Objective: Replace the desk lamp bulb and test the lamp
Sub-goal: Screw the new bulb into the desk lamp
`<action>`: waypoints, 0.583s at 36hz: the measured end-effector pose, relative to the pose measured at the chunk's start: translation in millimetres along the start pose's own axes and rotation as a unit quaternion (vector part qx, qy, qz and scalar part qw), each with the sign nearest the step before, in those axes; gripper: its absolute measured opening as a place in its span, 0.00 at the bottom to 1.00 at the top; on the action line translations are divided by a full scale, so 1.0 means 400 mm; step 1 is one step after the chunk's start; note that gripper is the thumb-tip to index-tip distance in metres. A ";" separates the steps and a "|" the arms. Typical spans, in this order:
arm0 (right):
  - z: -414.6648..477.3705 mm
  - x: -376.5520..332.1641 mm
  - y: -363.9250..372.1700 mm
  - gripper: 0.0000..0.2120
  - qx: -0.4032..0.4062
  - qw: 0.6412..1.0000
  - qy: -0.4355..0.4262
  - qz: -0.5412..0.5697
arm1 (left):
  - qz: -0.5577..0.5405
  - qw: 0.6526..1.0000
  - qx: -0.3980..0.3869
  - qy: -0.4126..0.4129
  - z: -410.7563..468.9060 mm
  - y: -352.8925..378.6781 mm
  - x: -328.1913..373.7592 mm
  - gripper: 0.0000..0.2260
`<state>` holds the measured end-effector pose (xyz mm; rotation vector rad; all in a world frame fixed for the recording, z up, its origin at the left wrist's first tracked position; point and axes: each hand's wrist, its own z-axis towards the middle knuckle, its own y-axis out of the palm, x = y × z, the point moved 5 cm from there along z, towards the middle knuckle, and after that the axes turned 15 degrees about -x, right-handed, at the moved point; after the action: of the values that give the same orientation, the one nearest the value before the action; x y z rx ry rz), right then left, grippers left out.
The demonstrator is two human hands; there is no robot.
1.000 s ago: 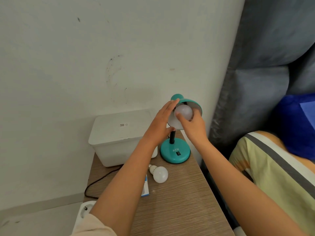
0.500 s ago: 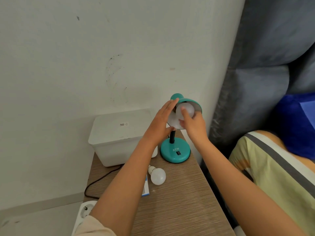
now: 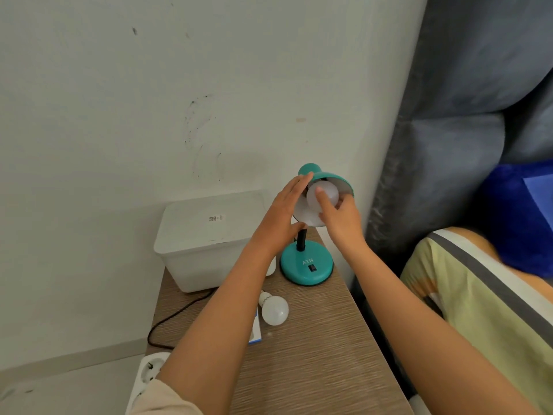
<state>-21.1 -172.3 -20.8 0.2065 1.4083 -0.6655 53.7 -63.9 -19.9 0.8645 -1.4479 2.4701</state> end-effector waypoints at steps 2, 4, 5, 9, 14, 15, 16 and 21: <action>-0.004 -0.014 0.006 0.28 -0.002 0.999 -0.035 -0.032 | -0.006 1.000 -0.003 -0.002 0.001 0.003 0.000 0.45; -0.003 -0.020 0.007 0.27 -0.009 0.998 -0.044 -0.053 | -0.012 1.000 -0.003 -0.004 0.000 0.003 0.001 0.45; 0.001 -0.018 0.004 0.25 -0.013 0.998 -0.033 -0.047 | -0.012 1.000 -0.001 -0.004 -0.001 0.001 0.000 0.44; 0.012 -0.012 -0.005 0.27 -0.022 1.000 0.015 0.008 | -0.007 1.000 -0.002 -0.005 -0.002 -0.001 0.000 0.44; -0.004 -0.018 0.000 0.27 -0.011 0.998 -0.048 -0.043 | -0.013 1.000 -0.008 -0.017 0.001 0.006 -0.002 0.45; 0.000 -0.011 -0.003 0.26 -0.015 0.999 -0.027 -0.015 | -0.014 1.000 -0.006 -0.017 0.000 0.004 -0.003 0.44; 0.003 -0.005 -0.003 0.26 -0.025 0.999 0.002 0.031 | -0.012 1.000 -0.004 -0.015 -0.001 0.002 -0.003 0.44; -0.010 -0.017 0.002 0.26 -0.011 0.998 -0.058 -0.025 | -0.006 1.000 -0.009 -0.016 0.001 0.005 -0.001 0.45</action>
<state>-24.1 -167.5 -15.1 0.1137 1.3121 -0.6924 53.2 -65.2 -21.4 0.9107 -1.4698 2.4420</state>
